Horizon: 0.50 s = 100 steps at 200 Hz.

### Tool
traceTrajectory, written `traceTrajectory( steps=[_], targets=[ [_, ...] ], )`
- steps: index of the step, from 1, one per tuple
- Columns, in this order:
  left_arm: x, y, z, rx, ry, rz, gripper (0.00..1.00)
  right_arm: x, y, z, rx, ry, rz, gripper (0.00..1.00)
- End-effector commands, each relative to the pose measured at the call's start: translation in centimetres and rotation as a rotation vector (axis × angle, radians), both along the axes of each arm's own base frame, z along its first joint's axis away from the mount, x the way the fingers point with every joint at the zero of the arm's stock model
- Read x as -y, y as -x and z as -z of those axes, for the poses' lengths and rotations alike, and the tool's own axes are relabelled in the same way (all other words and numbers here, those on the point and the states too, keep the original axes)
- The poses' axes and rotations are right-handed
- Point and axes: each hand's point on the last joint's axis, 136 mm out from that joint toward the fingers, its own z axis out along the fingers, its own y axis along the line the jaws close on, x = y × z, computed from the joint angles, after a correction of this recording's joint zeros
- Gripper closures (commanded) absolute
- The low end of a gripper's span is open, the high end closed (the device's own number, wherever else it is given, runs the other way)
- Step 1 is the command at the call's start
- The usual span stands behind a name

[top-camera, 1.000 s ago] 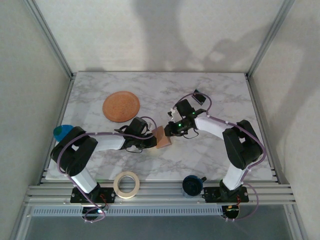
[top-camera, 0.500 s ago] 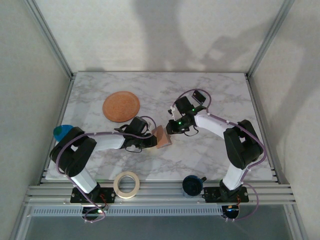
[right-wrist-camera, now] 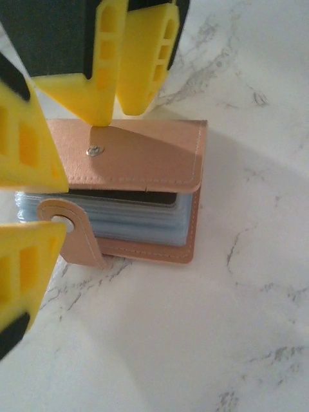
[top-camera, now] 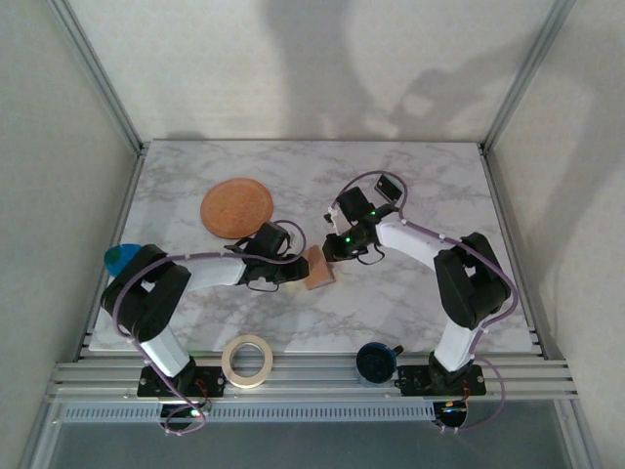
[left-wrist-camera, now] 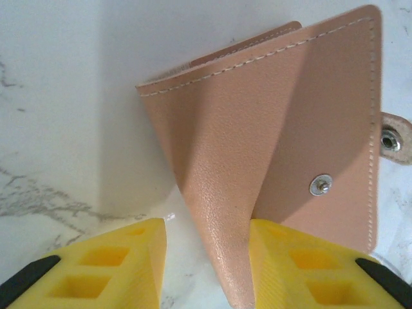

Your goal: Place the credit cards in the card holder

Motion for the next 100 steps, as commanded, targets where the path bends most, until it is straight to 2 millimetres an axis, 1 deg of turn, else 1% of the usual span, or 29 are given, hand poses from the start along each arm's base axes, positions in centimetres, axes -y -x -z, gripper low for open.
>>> traceTrajectory(
  steps=[1,9,16,26,31,58,64,93,100],
  targets=[
    [-0.3,-1.1,0.4,0.013,-0.020,-0.012,0.62,0.1,-0.1,0.6,-0.004,0.044,-0.010,0.84],
    [-0.3,-1.1,0.5,0.010,-0.022,-0.013,0.62,0.2,-0.2,0.6,-0.001,0.051,-0.007,0.84],
    [-0.4,-1.0,0.7,0.007,-0.025,-0.013,0.62,0.4,-0.2,0.6,0.002,0.059,-0.006,0.82],
    [-0.5,-1.0,0.8,0.004,-0.028,-0.014,0.62,0.5,-0.3,0.6,0.010,0.069,-0.006,0.74],
    [-0.5,-1.0,0.9,0.000,-0.030,-0.015,0.62,0.5,-0.3,0.6,0.012,0.071,-0.008,0.72],
    [-0.6,-0.8,1.5,-0.015,-0.035,-0.012,0.63,0.6,-0.3,0.8,0.015,0.087,-0.010,0.72],
    [-0.6,-0.7,1.7,-0.020,-0.035,-0.010,0.63,0.6,-0.3,0.9,0.012,0.089,-0.011,0.73],
    [-0.6,-0.6,2.1,-0.029,-0.036,-0.008,0.64,0.6,-0.4,1.0,0.014,0.092,-0.010,0.90],
    [-0.6,-0.6,2.0,-0.029,-0.035,-0.007,0.65,0.6,-0.3,0.9,0.015,0.089,-0.009,0.91]
  ],
)
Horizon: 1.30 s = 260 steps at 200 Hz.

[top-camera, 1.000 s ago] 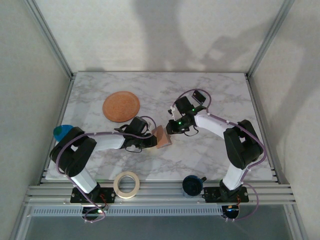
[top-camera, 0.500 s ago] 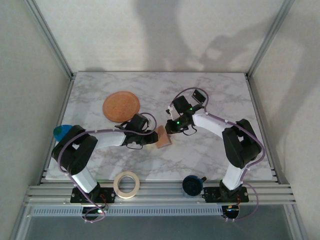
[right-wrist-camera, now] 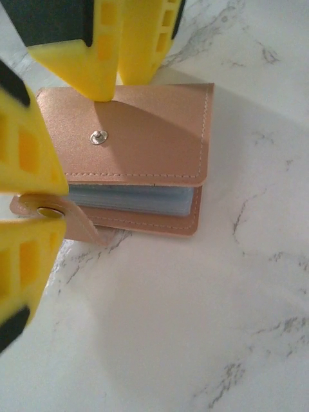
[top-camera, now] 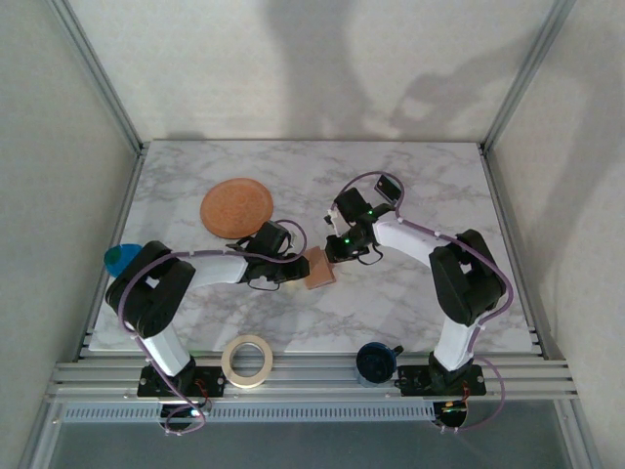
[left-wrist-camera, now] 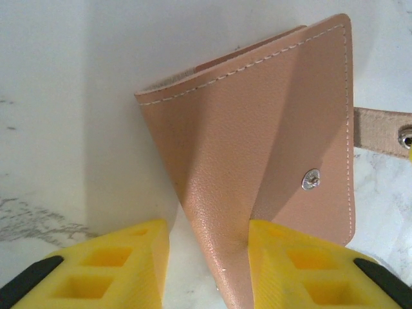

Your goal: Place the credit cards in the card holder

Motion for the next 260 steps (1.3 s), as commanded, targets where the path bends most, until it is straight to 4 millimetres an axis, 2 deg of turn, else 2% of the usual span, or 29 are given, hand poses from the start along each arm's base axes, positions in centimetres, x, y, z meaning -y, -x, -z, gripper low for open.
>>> traceTrajectory(
  steps=[1,31,55,94,143,223,260],
  targets=[
    [-0.8,-0.2,1.6,-0.017,-0.045,-0.008,0.65,-0.2,0.0,-0.1,0.005,0.020,-0.009,0.92],
    [-0.8,-0.1,1.6,-0.019,-0.045,-0.005,0.66,-1.0,0.3,-0.8,-0.005,-0.032,-0.023,1.00],
    [-0.8,-0.1,1.5,-0.019,-0.042,-0.007,0.67,-2.0,0.8,-1.3,-0.032,-0.094,-0.042,1.00],
    [-0.6,0.0,1.5,-0.023,-0.026,-0.004,0.74,-3.8,1.7,-0.9,-0.089,-0.171,-0.071,1.00],
    [-0.6,0.1,1.6,-0.023,-0.025,-0.003,0.79,-4.3,1.6,0.7,-0.112,-0.155,-0.070,0.84],
    [-0.8,0.2,1.7,-0.027,-0.024,0.000,0.79,-4.2,1.2,-0.1,-0.088,-0.154,-0.059,0.79],
    [-0.8,0.4,1.8,-0.030,-0.025,0.004,0.80,-4.3,1.2,0.0,-0.092,-0.162,-0.056,0.80]
  ],
)
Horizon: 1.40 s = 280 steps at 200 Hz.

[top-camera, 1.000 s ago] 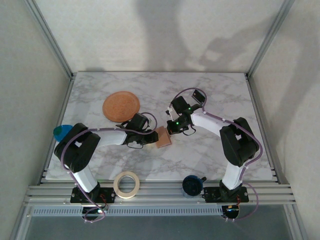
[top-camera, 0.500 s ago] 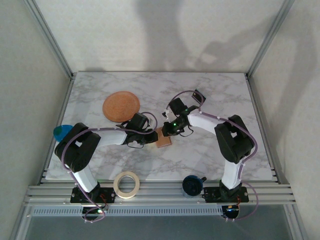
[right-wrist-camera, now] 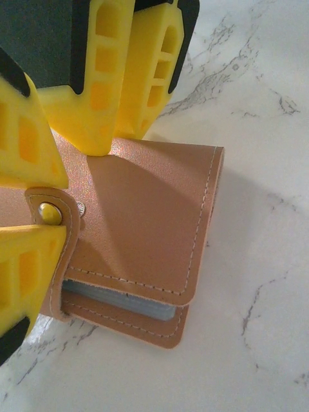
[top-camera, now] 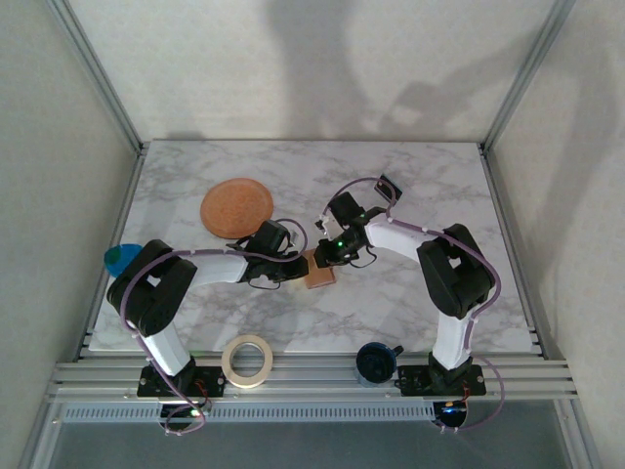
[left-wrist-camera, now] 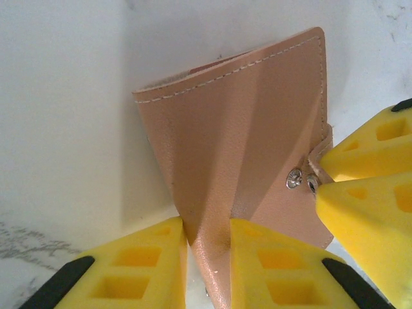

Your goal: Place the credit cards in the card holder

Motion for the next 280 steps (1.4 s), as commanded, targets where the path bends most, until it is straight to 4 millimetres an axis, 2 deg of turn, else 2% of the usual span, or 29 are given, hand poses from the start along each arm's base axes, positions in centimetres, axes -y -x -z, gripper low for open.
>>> traceTrajectory(
  steps=[1,27,60,95,149,208,280],
  targets=[
    [-1.2,0.7,2.1,-0.038,-0.059,-0.007,0.80,-1.3,-0.2,-1.3,0.014,-0.044,-0.007,0.80],
    [-1.3,0.7,2.1,-0.039,-0.059,-0.008,0.80,-1.4,-0.3,-1.2,0.007,-0.048,-0.005,0.91],
    [-1.3,0.8,2.1,-0.040,-0.057,-0.007,0.80,-1.6,-0.1,-1.1,-0.006,-0.056,-0.008,1.00],
    [-1.1,0.8,2.0,-0.039,-0.054,-0.002,0.81,-1.6,-0.1,-0.9,-0.013,-0.051,-0.013,1.00],
    [-1.1,0.7,2.0,-0.040,-0.049,0.000,0.82,-0.5,0.0,0.4,0.030,0.086,-0.034,1.00],
    [-1.1,0.7,1.9,-0.038,-0.046,0.001,0.84,-0.8,0.2,1.1,0.064,0.144,-0.058,1.00],
    [-1.6,0.8,1.9,-0.036,-0.027,-0.014,0.90,-0.4,0.7,2.1,0.068,0.213,-0.096,1.00]
  ],
)
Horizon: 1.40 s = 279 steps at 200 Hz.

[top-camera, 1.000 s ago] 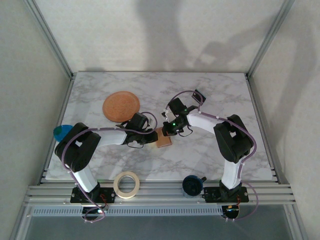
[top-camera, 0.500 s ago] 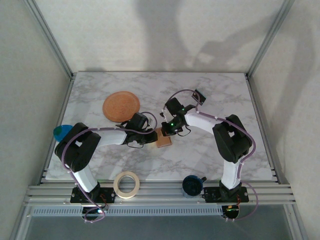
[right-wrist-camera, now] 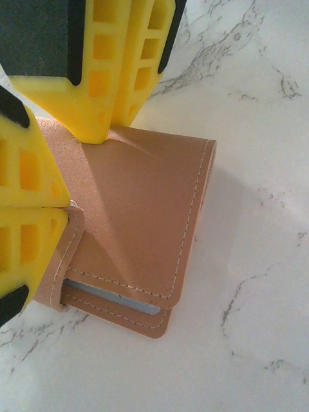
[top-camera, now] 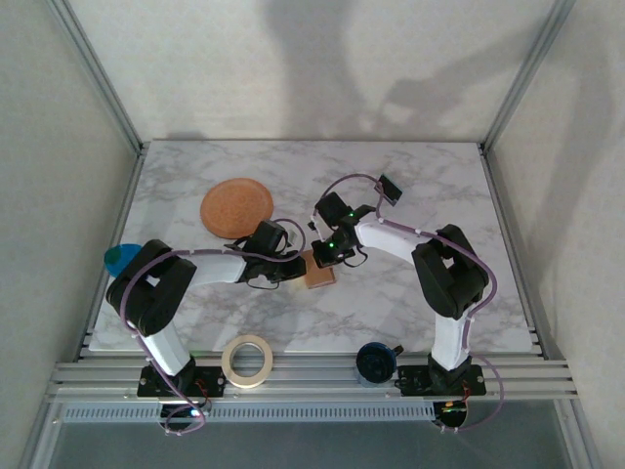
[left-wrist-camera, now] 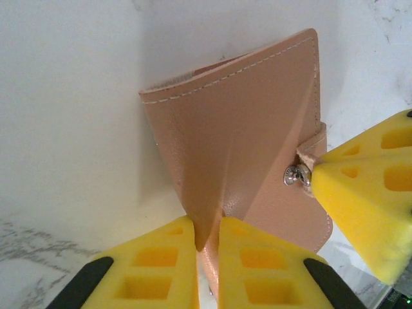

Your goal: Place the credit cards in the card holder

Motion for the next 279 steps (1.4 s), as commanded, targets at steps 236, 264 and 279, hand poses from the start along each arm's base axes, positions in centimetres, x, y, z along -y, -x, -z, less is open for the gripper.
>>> traceTrajectory(
  steps=[236,264,279],
  targets=[
    [-3.2,1.0,0.2,-0.009,0.136,-0.082,0.92,-0.9,6.6,8.1,-0.219,0.302,-0.217,1.00],
    [-3.1,1.1,0.0,-0.004,0.144,-0.079,0.92,-0.7,7.5,9.6,-0.285,0.326,-0.202,1.00],
    [-3.1,1.1,-0.1,-0.002,0.146,-0.077,0.92,-0.3,8.0,10.4,-0.312,0.357,-0.201,1.00]
  ],
)
